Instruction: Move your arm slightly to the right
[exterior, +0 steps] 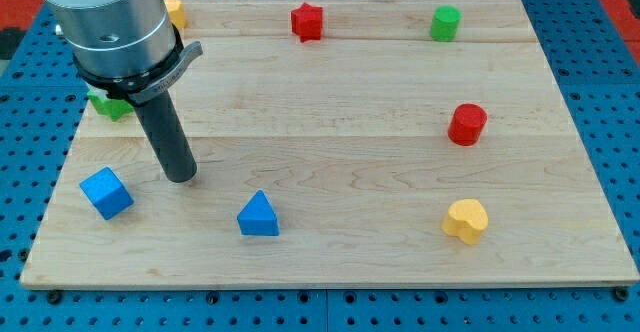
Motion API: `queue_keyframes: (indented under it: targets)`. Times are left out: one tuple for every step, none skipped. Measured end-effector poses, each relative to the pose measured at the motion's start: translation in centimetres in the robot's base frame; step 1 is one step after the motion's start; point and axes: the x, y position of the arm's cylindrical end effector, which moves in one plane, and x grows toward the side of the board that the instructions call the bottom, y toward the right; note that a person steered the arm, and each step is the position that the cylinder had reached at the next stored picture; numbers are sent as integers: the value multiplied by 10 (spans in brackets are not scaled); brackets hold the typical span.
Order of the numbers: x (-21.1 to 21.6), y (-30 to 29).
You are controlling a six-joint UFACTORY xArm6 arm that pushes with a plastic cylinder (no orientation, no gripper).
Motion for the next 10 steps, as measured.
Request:
queue_keyframes:
  targets:
    - [0, 1]
    - [0, 2]
    - [0, 2]
    - [0, 2]
    - [-1, 2]
    - [-1, 2]
    - [-1, 2]
    - [4, 9]
    - [12, 19]
    - [-3, 85]
